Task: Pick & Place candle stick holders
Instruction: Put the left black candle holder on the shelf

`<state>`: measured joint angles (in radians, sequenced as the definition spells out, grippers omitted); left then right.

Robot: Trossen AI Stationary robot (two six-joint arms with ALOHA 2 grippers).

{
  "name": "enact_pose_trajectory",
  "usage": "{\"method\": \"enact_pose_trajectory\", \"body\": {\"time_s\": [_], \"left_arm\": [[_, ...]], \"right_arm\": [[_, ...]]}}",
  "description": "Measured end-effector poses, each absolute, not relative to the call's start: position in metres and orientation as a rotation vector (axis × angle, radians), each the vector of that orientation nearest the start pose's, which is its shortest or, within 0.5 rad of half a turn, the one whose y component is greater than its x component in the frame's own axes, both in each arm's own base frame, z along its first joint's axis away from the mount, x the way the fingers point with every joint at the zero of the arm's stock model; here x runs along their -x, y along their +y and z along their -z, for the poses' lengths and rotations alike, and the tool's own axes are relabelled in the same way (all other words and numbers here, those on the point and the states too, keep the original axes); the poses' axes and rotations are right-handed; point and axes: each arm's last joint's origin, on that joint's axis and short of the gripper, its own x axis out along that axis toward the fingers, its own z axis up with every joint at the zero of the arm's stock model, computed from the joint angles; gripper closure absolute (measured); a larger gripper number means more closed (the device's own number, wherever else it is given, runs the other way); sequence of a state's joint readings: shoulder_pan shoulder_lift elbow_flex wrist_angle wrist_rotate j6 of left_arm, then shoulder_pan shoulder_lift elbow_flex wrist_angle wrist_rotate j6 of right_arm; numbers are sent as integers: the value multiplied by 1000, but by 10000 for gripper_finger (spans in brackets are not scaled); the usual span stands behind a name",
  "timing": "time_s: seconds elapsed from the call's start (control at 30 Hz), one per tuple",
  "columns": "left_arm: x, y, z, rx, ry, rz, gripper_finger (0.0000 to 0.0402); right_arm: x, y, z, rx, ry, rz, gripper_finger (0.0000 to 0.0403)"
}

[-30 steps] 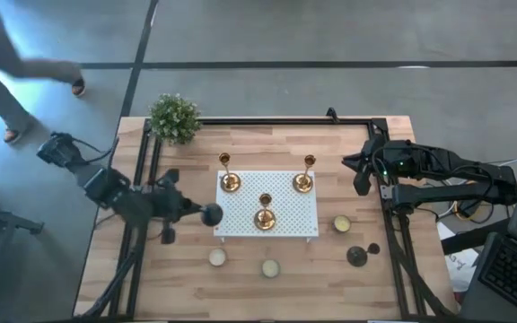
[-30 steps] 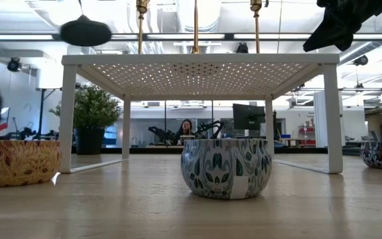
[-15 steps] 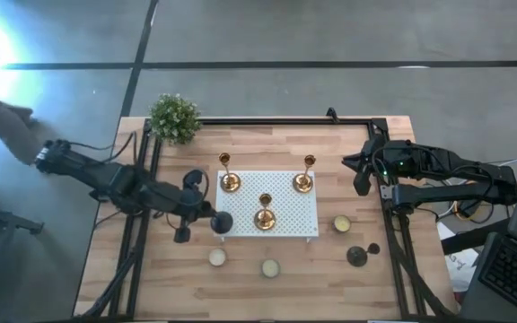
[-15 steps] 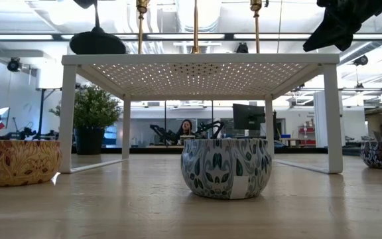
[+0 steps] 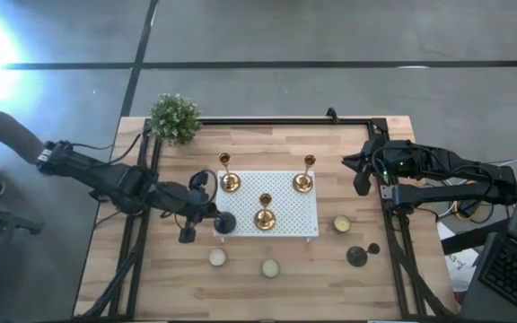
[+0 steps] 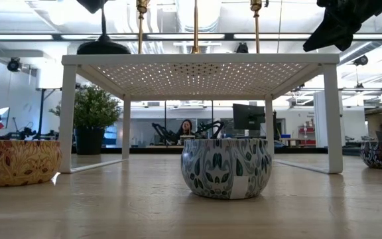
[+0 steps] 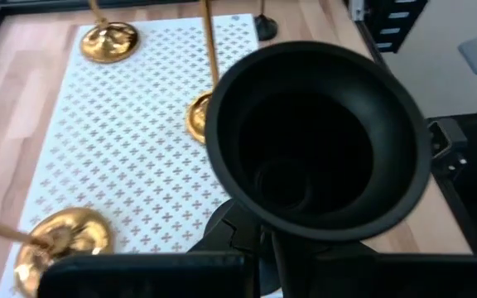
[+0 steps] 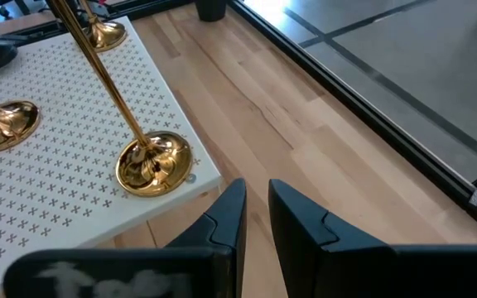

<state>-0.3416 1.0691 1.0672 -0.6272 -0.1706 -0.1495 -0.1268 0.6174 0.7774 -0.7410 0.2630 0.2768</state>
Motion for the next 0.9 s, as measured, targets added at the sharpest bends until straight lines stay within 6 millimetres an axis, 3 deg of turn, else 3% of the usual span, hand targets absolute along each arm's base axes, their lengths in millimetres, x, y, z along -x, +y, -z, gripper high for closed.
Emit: {"method": "enact_pose_trajectory", "body": {"time_s": [0.6, 0.9], "left_arm": [[-214, -62, -333, 5, 649, 158, 383], [-214, -60, -333, 1, 650, 155, 326]], "right_arm": [[-115, -22, -302, -226, 527, 457, 353], [-115, -22, -302, -226, 527, 457, 353]]}}
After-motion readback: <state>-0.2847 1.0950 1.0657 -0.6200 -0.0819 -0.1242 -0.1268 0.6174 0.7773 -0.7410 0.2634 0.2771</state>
